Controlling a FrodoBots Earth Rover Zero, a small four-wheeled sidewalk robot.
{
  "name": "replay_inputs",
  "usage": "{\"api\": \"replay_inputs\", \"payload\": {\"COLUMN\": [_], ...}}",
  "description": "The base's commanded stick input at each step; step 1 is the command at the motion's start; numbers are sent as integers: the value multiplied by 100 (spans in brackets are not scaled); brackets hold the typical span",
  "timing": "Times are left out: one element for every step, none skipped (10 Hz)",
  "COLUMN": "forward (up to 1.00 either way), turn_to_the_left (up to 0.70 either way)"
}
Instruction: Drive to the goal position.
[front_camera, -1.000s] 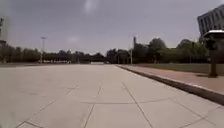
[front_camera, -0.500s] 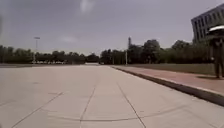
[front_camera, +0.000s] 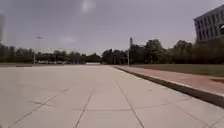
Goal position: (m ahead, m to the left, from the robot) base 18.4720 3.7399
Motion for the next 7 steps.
{"api": "replay_inputs", "payload": {"forward": [100, 100, 100, 100, 100, 100, 100], "turn_to_the_left": [0, 0, 0, 0, 0, 0, 0]}}
